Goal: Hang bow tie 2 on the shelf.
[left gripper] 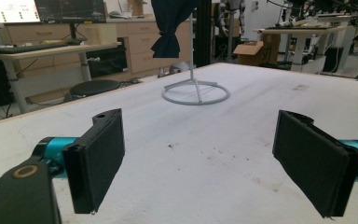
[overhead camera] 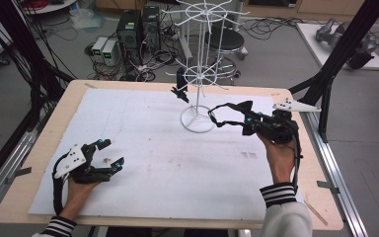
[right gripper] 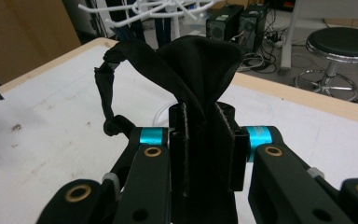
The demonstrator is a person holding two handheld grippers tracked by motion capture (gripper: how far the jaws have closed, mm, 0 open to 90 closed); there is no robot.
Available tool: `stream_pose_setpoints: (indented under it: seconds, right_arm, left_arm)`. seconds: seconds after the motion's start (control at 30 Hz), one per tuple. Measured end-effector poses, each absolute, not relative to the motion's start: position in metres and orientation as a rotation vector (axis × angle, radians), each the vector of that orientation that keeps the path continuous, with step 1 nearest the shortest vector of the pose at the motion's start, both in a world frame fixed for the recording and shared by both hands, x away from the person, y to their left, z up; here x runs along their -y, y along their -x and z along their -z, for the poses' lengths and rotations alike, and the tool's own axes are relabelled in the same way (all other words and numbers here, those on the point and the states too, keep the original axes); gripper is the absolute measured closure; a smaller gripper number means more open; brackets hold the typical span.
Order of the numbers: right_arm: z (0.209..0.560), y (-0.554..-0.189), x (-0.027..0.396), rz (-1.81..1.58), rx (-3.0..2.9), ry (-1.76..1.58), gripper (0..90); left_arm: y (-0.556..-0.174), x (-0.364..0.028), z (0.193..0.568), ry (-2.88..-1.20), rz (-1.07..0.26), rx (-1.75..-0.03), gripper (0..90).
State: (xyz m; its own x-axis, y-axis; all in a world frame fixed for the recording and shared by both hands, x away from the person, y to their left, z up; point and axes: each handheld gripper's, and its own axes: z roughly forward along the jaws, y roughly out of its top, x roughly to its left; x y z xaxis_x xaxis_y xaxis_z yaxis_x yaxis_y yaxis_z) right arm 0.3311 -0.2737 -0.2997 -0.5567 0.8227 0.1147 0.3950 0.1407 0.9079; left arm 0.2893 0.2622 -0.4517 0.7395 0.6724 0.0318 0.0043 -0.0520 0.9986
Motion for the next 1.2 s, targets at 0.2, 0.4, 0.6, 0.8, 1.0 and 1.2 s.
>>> stream_pose_setpoints:
  seconds: [0.2, 0.4, 0.6, 0.8, 1.0, 1.2]
  right_arm:
    - [0.297, -0.339, 0.274, -1.439, -1.969, -1.167, 77.1]
    - [0.295, -0.348, 0.273, -1.457, -1.940, -1.167, 77.0]
    - [0.293, -0.359, 0.271, -1.475, -1.923, -1.181, 77.1]
    - [0.289, -0.369, 0.270, -1.471, -1.907, -1.183, 77.0]
    - [0.284, -0.380, 0.269, -1.464, -1.899, -1.196, 77.1]
    - [0.281, -0.387, 0.265, -1.463, -1.892, -1.197, 77.0]
  left_arm:
    - [-0.289, -0.262, 0.452, -1.542, -0.593, -0.570, 17.2]
    - [-0.289, -0.263, 0.452, -1.540, -0.590, -0.573, 17.2]
    - [-0.289, -0.263, 0.452, -1.537, -0.588, -0.574, 17.2]
    - [-0.289, -0.263, 0.452, -1.534, -0.588, -0.574, 17.2]
    - [-0.289, -0.263, 0.452, -1.533, -0.588, -0.574, 17.2]
    - [-0.290, -0.263, 0.452, -1.532, -0.586, -0.576, 17.2]
